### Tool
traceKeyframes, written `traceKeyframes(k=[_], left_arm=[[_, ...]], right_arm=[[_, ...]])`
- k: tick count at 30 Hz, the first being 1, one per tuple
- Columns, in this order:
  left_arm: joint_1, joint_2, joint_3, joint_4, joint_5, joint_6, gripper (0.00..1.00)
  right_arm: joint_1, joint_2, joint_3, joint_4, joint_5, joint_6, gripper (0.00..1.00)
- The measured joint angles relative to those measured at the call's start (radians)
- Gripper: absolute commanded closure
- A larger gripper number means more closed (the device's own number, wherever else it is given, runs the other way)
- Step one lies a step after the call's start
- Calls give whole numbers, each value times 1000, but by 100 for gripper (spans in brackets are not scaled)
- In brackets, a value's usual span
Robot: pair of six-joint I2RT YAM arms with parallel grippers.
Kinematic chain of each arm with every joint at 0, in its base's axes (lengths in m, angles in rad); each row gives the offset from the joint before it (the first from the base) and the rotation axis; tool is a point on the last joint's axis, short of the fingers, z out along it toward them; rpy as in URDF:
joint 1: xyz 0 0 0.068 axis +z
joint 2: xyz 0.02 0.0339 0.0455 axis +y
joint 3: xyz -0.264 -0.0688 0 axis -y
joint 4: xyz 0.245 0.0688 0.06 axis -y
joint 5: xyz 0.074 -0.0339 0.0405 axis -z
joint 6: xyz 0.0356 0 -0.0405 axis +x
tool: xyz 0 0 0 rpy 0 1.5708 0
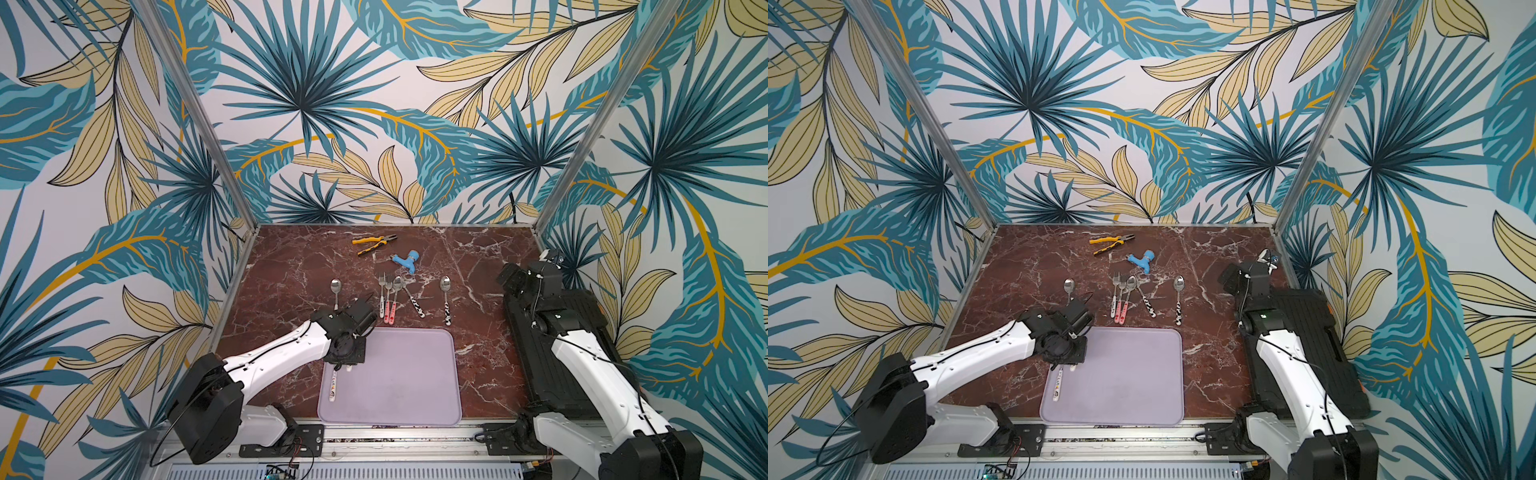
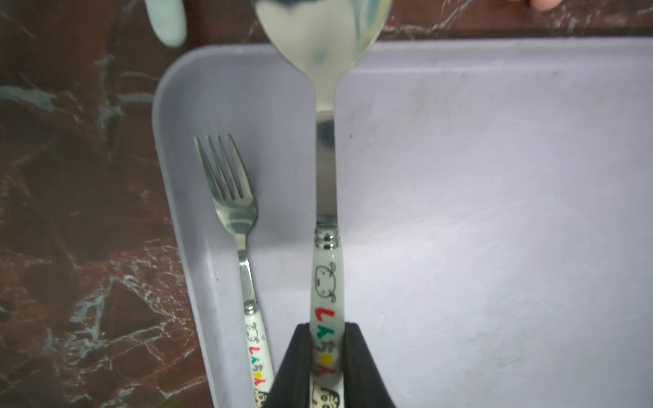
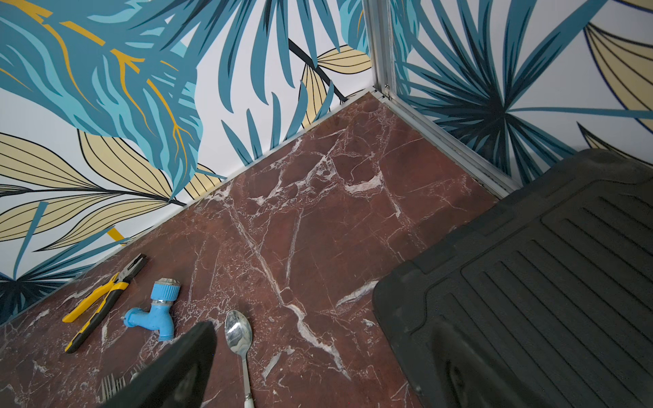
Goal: Set the spoon and fork side by side
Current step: Place the spoon on the tray.
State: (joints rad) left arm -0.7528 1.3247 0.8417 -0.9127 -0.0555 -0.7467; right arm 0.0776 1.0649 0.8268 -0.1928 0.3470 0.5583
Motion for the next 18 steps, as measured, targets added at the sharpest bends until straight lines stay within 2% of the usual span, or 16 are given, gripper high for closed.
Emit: traceKeyframes(k=[8,18], left_arm=[[-66,-44,-136,24,0,-100,99],[-84,-47,-216,64,0,-142,99]], right_arm=[[0,0,0,0,0,0,0],[0,0,0,0,0,1,0]])
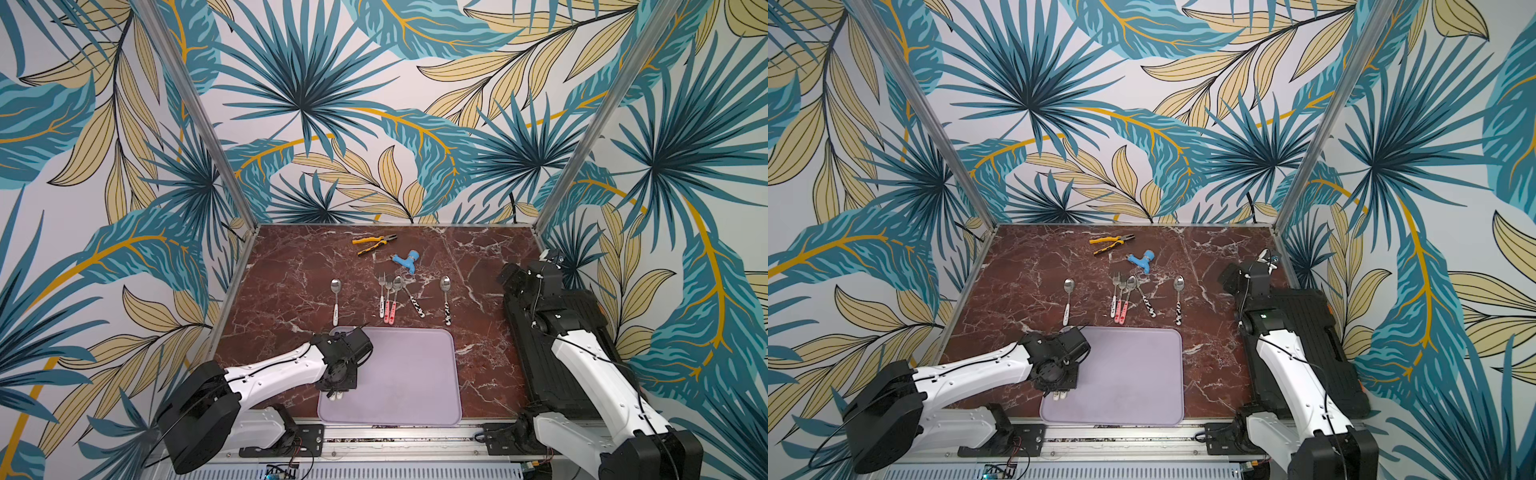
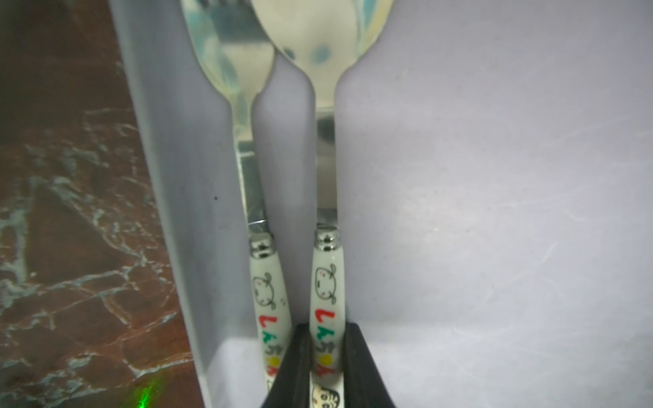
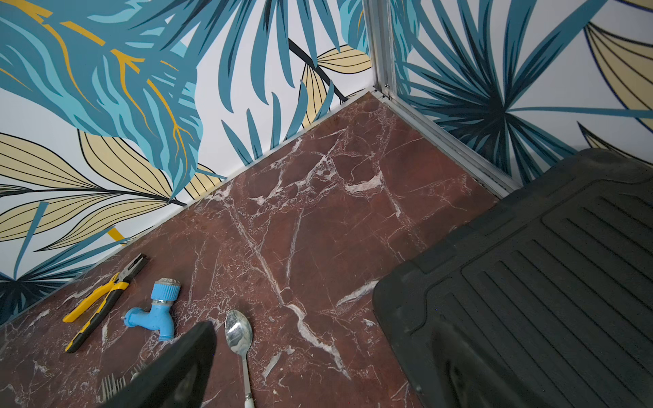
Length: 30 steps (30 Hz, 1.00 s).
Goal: Set the spoon and fork side by side
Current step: Place the spoon on the tray.
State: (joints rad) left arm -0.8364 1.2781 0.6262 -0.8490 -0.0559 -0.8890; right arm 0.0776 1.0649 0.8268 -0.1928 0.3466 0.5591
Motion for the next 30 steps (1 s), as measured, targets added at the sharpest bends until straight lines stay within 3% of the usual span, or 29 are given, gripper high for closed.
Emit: traceKeyframes(k=[9,18,30], left_arm=[[-10,0,-3,6,-2,-1,97],[-13,13,-2,5,-9,0,78],[-13,11,32,-33,-24,14,63]], right_arm=[[0,0,0,0,0,3,1],[0,0,0,0,0,3,0],[0,0,0,0,0,3,0]])
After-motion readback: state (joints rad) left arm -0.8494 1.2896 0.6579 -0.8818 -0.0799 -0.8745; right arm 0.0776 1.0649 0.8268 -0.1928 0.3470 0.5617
